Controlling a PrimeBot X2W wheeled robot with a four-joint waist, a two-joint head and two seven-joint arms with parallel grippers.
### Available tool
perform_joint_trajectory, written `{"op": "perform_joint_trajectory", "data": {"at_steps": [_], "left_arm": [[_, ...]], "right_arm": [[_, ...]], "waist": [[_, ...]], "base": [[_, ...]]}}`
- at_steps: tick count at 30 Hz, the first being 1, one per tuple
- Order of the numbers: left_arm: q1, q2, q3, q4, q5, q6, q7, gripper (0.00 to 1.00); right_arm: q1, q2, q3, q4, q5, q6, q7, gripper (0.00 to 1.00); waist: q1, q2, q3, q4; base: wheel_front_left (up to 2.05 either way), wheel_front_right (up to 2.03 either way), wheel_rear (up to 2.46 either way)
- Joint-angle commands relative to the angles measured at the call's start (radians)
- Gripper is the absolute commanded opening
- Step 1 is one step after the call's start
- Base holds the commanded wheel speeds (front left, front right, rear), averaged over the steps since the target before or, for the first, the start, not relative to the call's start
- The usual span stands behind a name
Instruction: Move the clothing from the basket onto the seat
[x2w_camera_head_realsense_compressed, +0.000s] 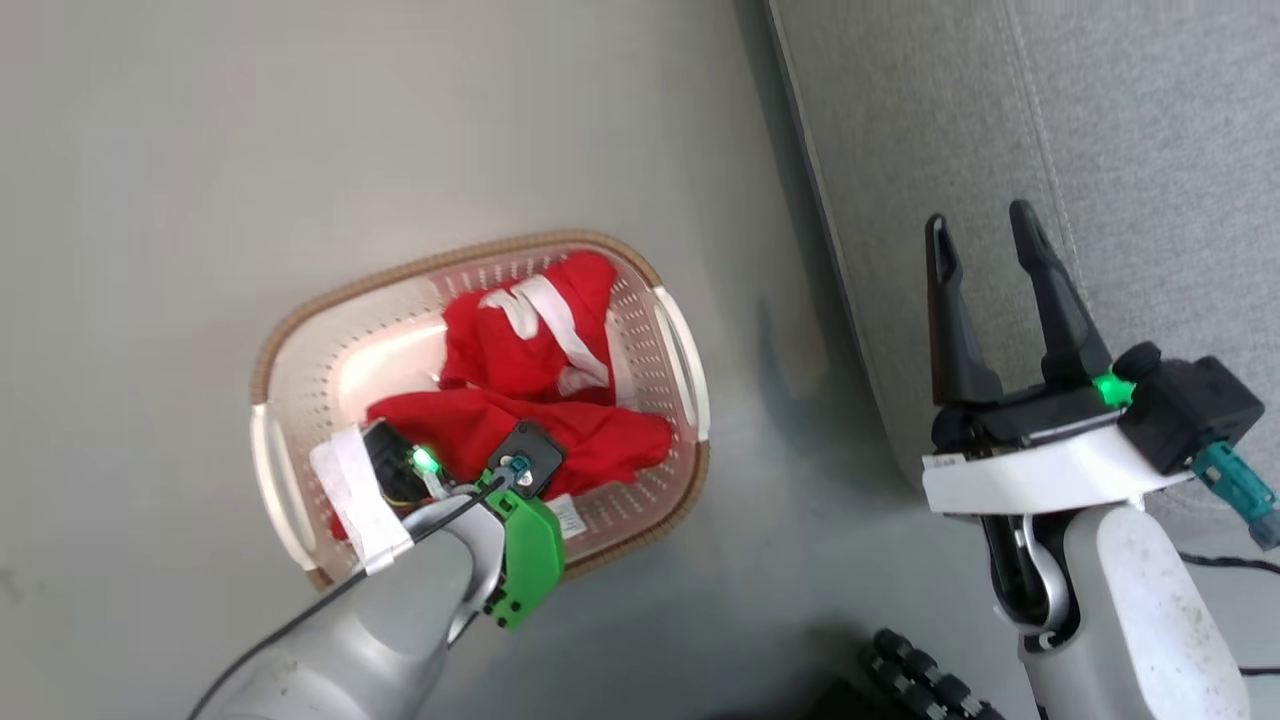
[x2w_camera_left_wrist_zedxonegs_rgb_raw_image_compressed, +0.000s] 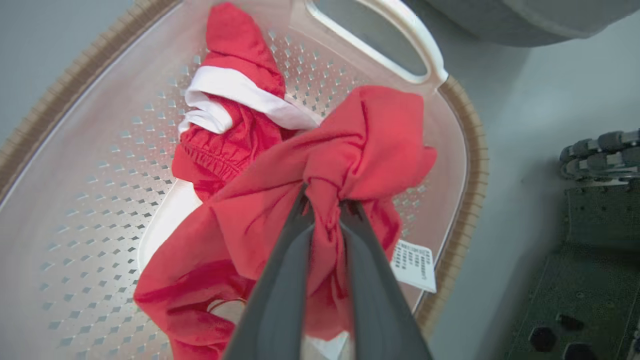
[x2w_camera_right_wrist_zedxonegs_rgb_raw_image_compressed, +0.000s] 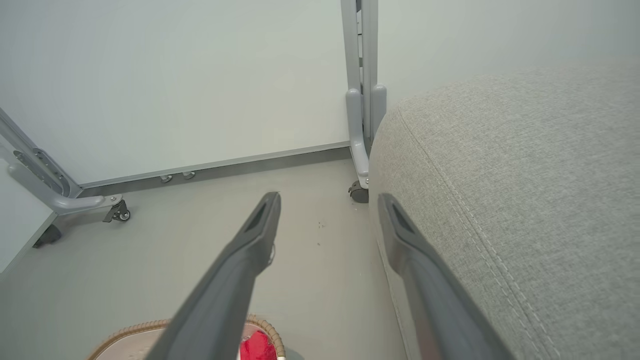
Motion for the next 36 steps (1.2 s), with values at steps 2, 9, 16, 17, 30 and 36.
{"op": "perform_joint_trajectory", "data": {"at_steps": [2,9,16,17,30,36], "left_arm": [[0.039,-0.011,0.033,-0.027,-0.039,0.016,-0.031,0.00],[0.096,0.002,0.151,-0.167,-0.107,0.078,-0.063,0.00],[0.199,0.070,0.333,-0.474,-0.082,0.160,-0.061,0.00],[0.214,0.076,0.354,-0.511,-0.073,0.167,-0.061,0.00],[0.360,0.067,0.606,-0.901,0.050,0.140,-0.061,0.00],[0.419,0.047,0.678,-1.007,0.085,0.105,-0.060,0.00]], "right_arm": [[0.034,-0.003,-0.010,0.009,-0.013,0.000,-0.003,1.00],[0.098,-0.003,-0.033,0.020,-0.035,0.000,-0.003,1.00],[0.151,-0.003,-0.048,0.015,-0.061,0.000,0.015,1.00],[0.155,-0.003,-0.050,0.012,-0.060,0.000,0.019,1.00],[0.218,-0.003,-0.047,-0.028,-0.070,0.000,0.080,1.00],[0.254,-0.003,-0.038,-0.040,-0.074,0.000,0.112,1.00]], "waist": [[0.0001,0.0000,-0.155,0.096],[0.0001,0.0000,-0.257,0.140],[0.0001,0.0000,-0.336,0.181],[0.0001,0.0000,-0.345,0.185],[0.0001,0.0000,-0.446,0.213],[0.0001,0.0000,-0.501,0.214]], "base": [[0.00,0.00,0.00],[0.00,0.00,0.00],[0.00,0.00,0.00],[0.00,0.00,0.00],[0.00,0.00,0.00],[0.00,0.00,0.00]]}}
